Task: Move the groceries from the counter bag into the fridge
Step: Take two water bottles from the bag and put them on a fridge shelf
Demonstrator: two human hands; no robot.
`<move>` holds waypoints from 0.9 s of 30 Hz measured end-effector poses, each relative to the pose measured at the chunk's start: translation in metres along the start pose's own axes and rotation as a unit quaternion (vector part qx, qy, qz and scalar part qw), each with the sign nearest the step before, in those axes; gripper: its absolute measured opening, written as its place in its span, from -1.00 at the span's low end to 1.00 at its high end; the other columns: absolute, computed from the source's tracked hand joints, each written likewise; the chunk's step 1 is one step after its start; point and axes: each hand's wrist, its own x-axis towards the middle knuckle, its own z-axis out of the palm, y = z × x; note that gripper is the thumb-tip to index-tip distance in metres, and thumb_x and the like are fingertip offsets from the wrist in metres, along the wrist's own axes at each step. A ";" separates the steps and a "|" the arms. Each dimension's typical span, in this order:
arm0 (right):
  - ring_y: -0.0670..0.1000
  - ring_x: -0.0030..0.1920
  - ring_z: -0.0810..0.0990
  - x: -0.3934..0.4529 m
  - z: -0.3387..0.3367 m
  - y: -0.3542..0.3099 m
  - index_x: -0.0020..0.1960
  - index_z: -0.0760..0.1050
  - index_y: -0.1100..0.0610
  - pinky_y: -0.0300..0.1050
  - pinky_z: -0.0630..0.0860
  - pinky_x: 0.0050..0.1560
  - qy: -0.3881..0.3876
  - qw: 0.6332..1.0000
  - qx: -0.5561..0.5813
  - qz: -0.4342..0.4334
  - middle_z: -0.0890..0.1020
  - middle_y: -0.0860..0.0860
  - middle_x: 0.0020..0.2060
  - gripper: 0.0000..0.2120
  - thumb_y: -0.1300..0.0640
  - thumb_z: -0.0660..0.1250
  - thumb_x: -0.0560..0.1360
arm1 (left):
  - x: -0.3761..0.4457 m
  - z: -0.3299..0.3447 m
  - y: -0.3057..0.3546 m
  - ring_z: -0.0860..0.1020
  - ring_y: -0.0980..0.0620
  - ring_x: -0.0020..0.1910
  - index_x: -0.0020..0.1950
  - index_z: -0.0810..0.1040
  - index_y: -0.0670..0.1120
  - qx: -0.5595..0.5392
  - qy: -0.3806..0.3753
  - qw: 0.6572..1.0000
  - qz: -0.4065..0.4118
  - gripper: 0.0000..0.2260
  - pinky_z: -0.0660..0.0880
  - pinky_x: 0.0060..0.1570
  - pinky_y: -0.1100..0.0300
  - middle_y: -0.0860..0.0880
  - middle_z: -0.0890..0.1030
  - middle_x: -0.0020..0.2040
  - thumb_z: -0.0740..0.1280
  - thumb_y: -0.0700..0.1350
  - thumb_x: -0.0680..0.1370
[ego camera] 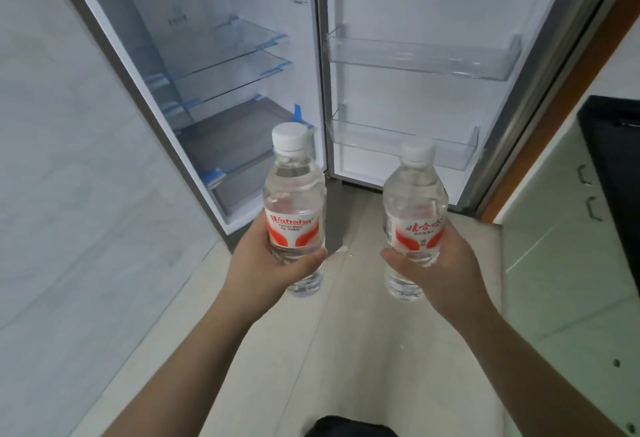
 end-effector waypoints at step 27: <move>-0.20 -0.06 0.63 0.265 0.131 -0.071 0.17 0.42 -0.10 -0.40 0.55 -0.12 -0.057 0.995 -0.020 -0.079 0.63 -0.20 -0.01 -0.47 -0.05 0.55 0.28 | 0.237 -0.113 -0.006 0.60 0.33 -0.05 0.12 0.47 0.23 0.002 0.097 0.995 0.025 -0.54 0.50 -0.20 0.48 0.27 0.63 -0.01 0.57 0.01 0.31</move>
